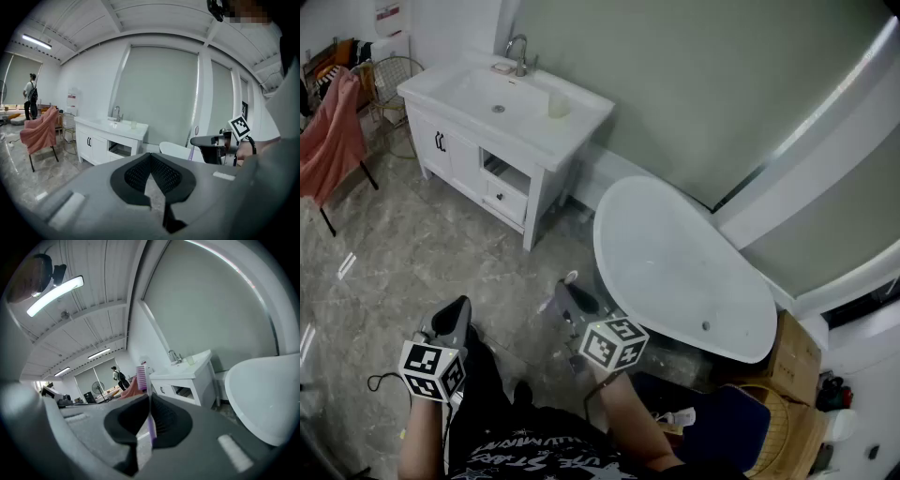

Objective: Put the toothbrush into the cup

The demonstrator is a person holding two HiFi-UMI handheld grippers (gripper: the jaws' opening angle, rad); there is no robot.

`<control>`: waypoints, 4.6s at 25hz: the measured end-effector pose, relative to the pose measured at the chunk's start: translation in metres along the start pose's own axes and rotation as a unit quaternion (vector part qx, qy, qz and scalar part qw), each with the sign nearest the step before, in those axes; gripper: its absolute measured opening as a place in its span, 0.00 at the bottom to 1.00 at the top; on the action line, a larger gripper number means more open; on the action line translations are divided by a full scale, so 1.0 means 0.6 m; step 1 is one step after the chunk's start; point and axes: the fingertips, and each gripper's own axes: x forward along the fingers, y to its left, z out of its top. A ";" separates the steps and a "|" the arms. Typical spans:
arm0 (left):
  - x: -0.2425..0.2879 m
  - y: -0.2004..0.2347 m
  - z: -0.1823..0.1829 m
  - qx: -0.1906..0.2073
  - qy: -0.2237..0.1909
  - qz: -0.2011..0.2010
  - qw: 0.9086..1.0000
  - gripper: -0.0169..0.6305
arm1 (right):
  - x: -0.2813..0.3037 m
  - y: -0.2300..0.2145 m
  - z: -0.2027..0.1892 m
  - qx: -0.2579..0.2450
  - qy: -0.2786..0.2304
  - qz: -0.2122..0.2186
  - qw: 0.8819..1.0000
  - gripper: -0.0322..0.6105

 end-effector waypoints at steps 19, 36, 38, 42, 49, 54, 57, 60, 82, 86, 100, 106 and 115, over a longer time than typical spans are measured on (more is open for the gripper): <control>0.032 0.104 0.030 -0.012 -0.018 0.028 0.999 0.04 | 0.109 0.000 0.041 -0.011 -0.007 0.005 1.000 0.08; 0.259 0.336 0.154 -0.022 0.013 -0.026 0.999 0.04 | 0.417 -0.063 0.182 -0.004 -0.016 -0.044 0.999 0.08; 0.285 0.375 0.173 -0.020 0.010 -0.026 0.999 0.04 | 0.461 -0.064 0.194 0.001 -0.017 -0.048 0.999 0.08; 0.331 0.446 0.203 -0.020 0.006 -0.037 0.999 0.04 | 0.544 -0.064 0.209 0.006 -0.019 -0.061 0.998 0.08; 0.394 0.508 0.216 -0.003 0.012 -0.074 0.997 0.04 | 0.630 -0.065 0.214 0.000 -0.012 -0.071 0.997 0.08; 0.434 0.509 0.230 -0.001 0.010 -0.096 0.995 0.04 | 0.645 -0.107 0.223 0.011 -0.013 -0.097 0.995 0.08; 0.460 0.508 0.246 0.000 0.006 -0.103 0.995 0.04 | 0.664 -0.129 0.236 0.009 -0.012 -0.098 0.995 0.08; 0.493 0.518 0.266 0.003 0.002 -0.094 0.996 0.04 | 0.694 -0.157 0.258 0.010 -0.016 -0.096 0.995 0.08; 0.865 0.519 0.435 0.021 0.005 -0.052 0.998 0.04 | 0.882 -0.464 0.530 0.016 -0.064 -0.065 0.996 0.08; 0.909 0.518 0.452 0.019 0.012 -0.054 0.998 0.04 | 0.898 -0.517 0.584 0.015 -0.085 -0.074 0.994 0.08; 1.016 0.516 0.460 0.014 0.031 -0.049 0.998 0.04 | 0.967 -0.637 0.594 0.009 -0.051 -0.089 0.995 0.08; 1.029 0.516 0.446 0.015 0.041 -0.047 0.998 0.04 | 0.986 -0.658 0.548 0.011 -0.020 -0.091 0.996 0.08; 1.023 0.514 0.428 0.015 0.049 -0.053 0.997 0.04 | 0.994 -0.667 0.509 0.015 0.006 -0.093 0.996 0.08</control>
